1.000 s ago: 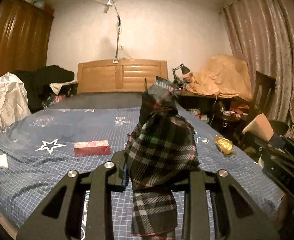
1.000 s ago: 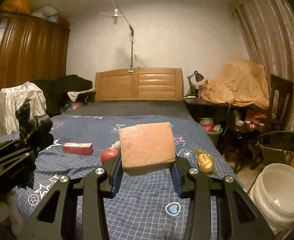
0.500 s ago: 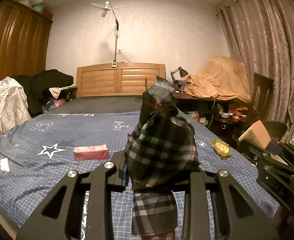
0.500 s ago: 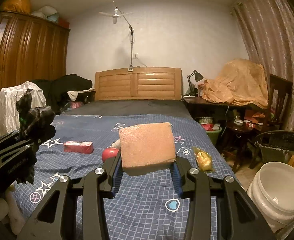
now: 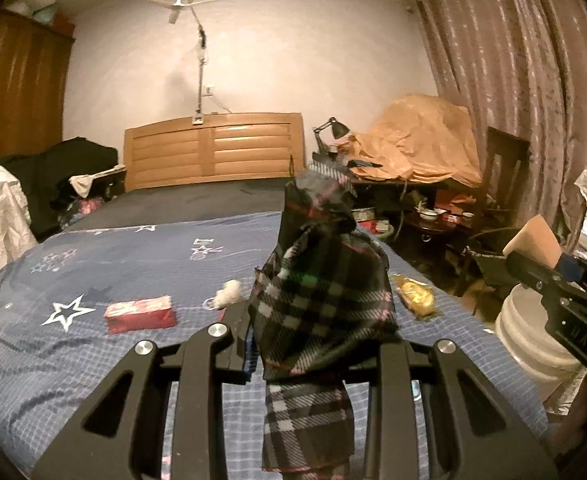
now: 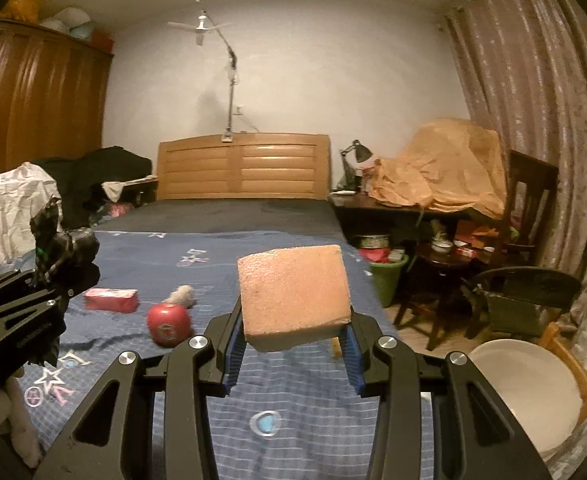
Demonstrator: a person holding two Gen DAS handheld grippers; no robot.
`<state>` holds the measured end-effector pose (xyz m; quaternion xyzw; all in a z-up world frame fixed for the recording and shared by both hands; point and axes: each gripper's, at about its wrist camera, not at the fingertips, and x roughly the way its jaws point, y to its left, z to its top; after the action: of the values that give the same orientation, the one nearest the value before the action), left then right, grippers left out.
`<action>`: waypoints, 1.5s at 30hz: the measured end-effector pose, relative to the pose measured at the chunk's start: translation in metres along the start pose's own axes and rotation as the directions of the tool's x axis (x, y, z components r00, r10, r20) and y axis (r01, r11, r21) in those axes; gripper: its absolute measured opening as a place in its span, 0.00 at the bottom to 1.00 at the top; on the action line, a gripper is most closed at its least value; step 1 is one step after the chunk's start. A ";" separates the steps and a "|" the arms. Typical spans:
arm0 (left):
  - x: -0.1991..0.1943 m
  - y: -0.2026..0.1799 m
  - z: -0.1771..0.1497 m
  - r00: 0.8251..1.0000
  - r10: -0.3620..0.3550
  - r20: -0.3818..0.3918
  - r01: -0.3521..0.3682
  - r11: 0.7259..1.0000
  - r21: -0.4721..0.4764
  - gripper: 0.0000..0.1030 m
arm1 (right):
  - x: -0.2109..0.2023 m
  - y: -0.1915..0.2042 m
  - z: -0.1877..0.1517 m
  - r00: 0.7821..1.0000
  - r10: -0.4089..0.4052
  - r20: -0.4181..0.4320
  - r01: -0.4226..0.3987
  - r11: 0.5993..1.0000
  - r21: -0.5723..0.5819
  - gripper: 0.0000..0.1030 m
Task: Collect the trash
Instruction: 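Carry the plaid cloth and sponge with both tools over the bucket, then open both tools to drop the cloth and sponge into the bucket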
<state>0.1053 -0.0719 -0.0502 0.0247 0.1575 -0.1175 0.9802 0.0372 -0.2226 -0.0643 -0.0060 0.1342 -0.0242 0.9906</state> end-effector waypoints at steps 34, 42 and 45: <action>0.113 -0.313 0.016 0.819 -0.471 -0.329 0.538 0.829 0.152 0.27 | -0.005 -0.395 -0.032 0.874 -0.295 -0.385 0.377 0.913 0.156 0.41; 0.163 -0.357 -0.024 0.703 -0.458 -0.545 0.603 0.790 0.113 0.27 | 0.034 -0.418 -0.070 0.833 -0.190 -0.519 0.331 0.924 0.193 0.41; 0.172 -0.364 -0.034 0.687 -0.443 -0.576 0.605 0.787 0.117 0.27 | 0.044 -0.414 -0.081 0.826 -0.171 -0.538 0.319 0.927 0.196 0.41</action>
<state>0.1671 -0.4611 -0.1408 0.1562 0.3963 -0.4070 0.8080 0.0387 -0.6385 -0.1464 0.1220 0.3855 -0.1718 0.8983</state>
